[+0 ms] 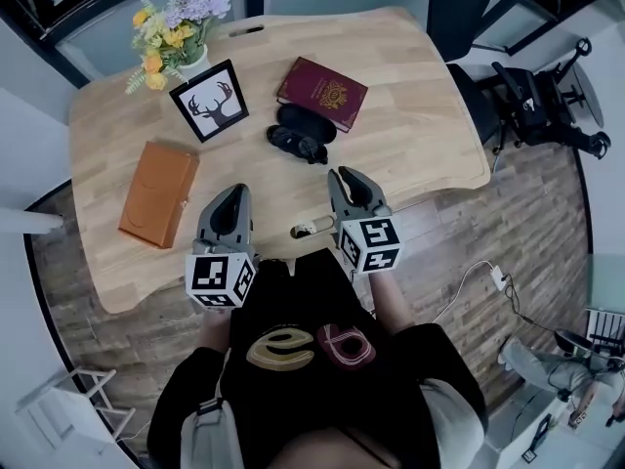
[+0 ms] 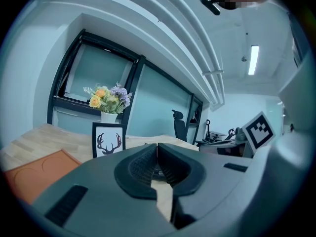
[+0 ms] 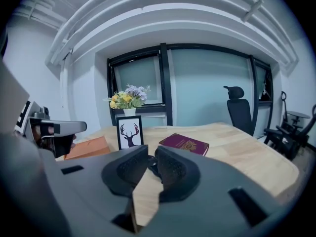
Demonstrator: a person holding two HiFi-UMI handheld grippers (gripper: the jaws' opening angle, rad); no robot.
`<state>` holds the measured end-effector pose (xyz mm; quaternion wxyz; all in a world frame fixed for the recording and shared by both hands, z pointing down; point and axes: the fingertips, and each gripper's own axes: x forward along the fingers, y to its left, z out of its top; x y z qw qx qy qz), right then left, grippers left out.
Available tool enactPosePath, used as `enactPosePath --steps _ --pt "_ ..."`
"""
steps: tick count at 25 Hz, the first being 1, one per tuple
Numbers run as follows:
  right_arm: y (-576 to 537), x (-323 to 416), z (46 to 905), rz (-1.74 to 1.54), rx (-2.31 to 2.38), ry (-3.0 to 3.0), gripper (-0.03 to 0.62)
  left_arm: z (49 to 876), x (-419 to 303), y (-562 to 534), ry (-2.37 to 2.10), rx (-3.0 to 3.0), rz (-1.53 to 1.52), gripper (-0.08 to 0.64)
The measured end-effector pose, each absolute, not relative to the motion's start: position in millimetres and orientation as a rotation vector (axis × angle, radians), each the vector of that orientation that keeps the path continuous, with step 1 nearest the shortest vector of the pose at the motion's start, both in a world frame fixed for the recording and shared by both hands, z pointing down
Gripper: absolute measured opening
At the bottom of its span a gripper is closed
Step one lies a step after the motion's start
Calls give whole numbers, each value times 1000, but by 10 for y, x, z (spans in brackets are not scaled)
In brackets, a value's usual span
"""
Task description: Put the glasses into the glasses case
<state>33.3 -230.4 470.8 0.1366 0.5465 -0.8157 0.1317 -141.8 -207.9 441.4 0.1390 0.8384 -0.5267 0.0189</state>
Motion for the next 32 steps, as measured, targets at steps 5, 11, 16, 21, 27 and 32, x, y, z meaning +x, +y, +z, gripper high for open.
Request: enactPosePath --steps 5,11,16,21,27,32 --pt "-2274 307 4663 355 1648 -2339 25 4435 -1519 -2057 -1569 2389 46 20" --pt "-2199 170 4633 380 1645 -2402 11 4423 -1634 -2052 -1605 2353 -14 20" --pt "-2123 96 4686 377 1640 -2402 9 4468 -1652 -2027 -1591 2367 -3 20" --pt "-2083 64 4670 326 1631 -2395 9 4511 -1642 -2004 -1587 2374 15 20" --pt "-2061 116 4717 296 1640 -2356 9 4554 -1618 -1992 -1585 2376 26 20" --pt "-2055 157 4721 276 1645 -2341 9 4579 -1595 -1974 -1585 2370 26 20"
